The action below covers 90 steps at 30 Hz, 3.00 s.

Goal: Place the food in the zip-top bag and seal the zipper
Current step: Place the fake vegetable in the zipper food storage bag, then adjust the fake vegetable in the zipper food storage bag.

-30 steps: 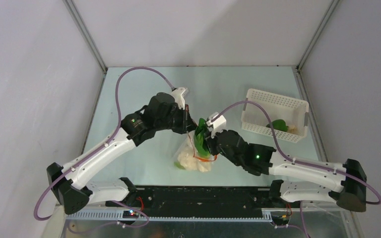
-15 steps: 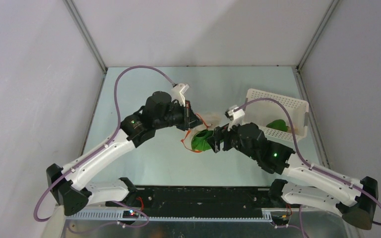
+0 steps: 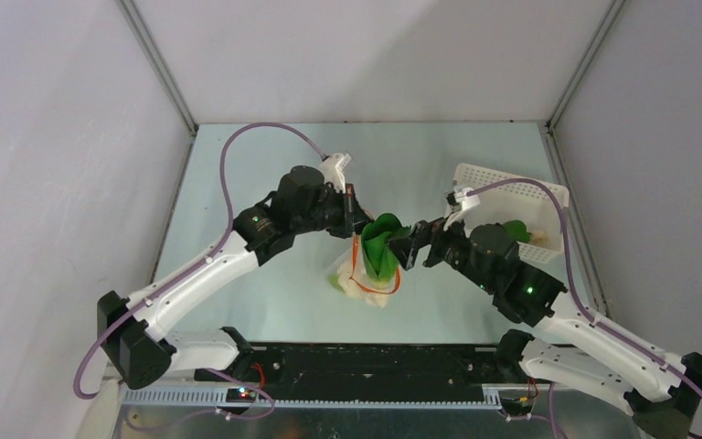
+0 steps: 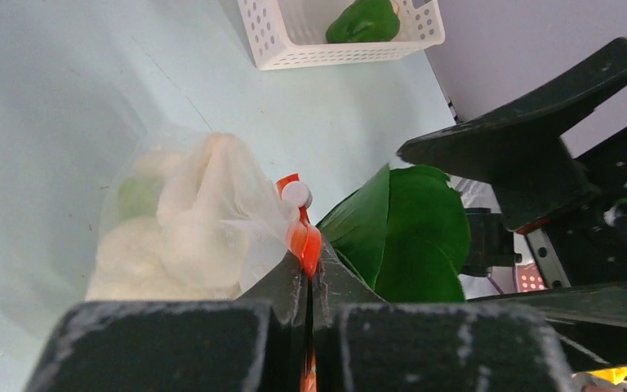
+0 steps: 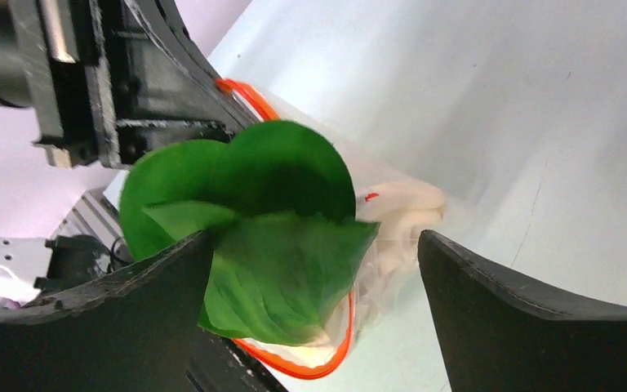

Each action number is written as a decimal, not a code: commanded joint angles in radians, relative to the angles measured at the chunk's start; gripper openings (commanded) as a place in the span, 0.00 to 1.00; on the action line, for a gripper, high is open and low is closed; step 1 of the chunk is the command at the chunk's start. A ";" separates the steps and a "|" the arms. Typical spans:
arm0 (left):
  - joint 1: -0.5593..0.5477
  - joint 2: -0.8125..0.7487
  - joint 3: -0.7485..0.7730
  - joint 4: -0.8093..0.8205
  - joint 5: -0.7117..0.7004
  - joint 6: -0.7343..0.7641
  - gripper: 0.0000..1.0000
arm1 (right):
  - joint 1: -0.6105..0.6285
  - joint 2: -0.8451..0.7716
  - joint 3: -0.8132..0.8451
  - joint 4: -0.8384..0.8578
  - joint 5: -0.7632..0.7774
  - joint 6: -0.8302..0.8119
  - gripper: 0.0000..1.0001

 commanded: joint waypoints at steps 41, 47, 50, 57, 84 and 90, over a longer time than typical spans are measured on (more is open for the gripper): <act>0.050 -0.034 -0.050 0.191 0.077 -0.149 0.00 | 0.093 0.254 -0.204 0.385 0.240 0.039 0.82; 0.049 -0.039 -0.056 0.200 0.076 -0.173 0.00 | 0.134 0.329 -0.204 0.441 0.401 0.088 0.80; 0.049 -0.045 -0.058 0.195 0.057 -0.184 0.00 | 0.140 0.352 -0.204 0.455 0.421 0.128 0.75; 0.051 -0.057 -0.054 0.157 0.000 -0.217 0.00 | 0.142 0.366 -0.213 0.472 0.409 0.212 0.73; 0.063 -0.015 -0.014 0.046 -0.074 -0.142 0.06 | 0.096 0.008 -0.156 0.128 0.279 0.232 0.00; 0.063 0.007 0.037 0.002 -0.069 -0.082 0.12 | 0.105 0.012 -0.109 0.184 0.234 0.231 0.00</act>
